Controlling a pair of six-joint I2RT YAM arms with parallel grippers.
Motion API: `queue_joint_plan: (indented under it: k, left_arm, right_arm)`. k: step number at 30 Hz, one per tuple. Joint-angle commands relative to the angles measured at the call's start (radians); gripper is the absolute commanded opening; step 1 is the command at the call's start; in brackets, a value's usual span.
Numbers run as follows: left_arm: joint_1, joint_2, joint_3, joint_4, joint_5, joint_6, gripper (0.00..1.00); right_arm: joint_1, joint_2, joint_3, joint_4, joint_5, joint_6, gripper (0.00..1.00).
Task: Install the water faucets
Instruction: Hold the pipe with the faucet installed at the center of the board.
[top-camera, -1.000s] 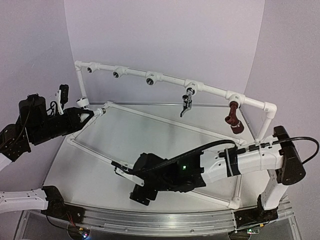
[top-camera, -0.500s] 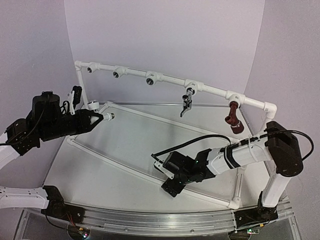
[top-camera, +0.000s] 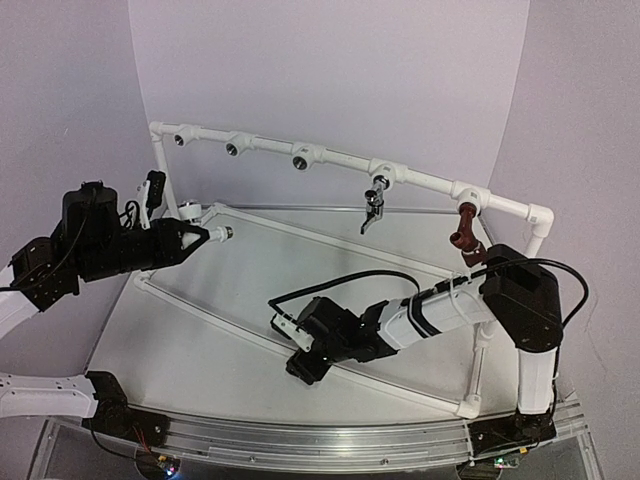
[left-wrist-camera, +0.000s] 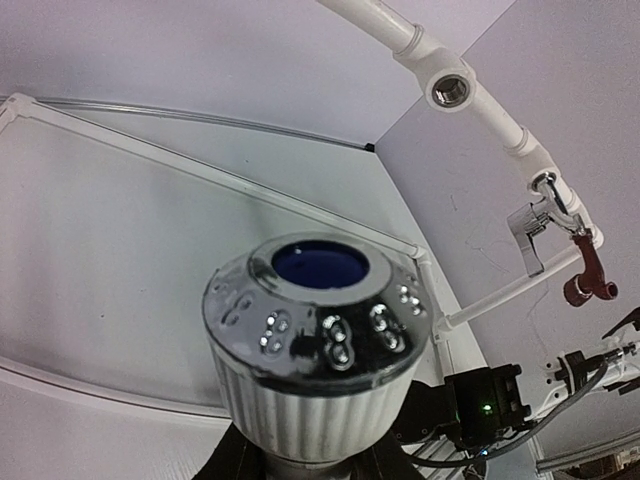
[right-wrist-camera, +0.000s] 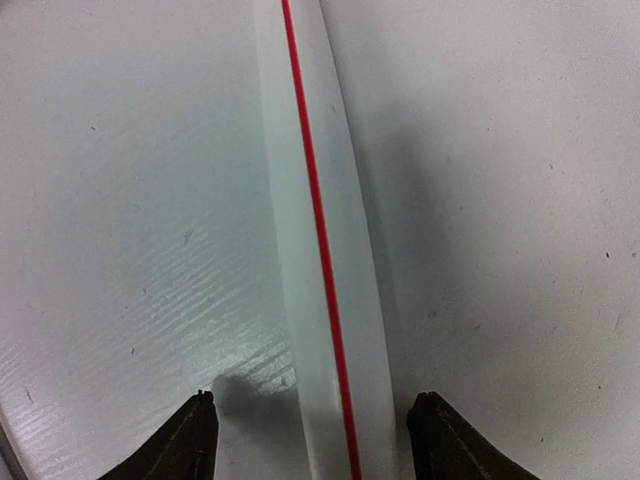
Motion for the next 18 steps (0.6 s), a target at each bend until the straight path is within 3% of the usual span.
queue_joint_plan:
  k: [1,7,13,15,18]
  left_arm:
    - [0.003,-0.002,0.066,0.07,0.012,0.012,0.0]
    - [0.003,0.051,0.115,0.083,0.019,0.041,0.0]
    - [0.003,0.125,0.186,0.087,0.028,0.076,0.0]
    - [0.001,0.137,0.198,0.088,0.027,0.08,0.0]
    - [0.002,0.148,0.206,0.095,0.028,0.082,0.0]
  right_arm:
    - [-0.008,0.042,0.04,0.051,0.036,-0.027,0.68]
    - [-0.008,0.035,-0.022,0.083,0.035,-0.034,0.65]
    - [-0.008,0.0,-0.07,0.133,0.03,-0.002,0.21]
    - [-0.008,-0.004,-0.069,0.145,0.049,0.018,0.01]
    - [-0.01,0.012,-0.049,0.15,0.017,0.042,0.0]
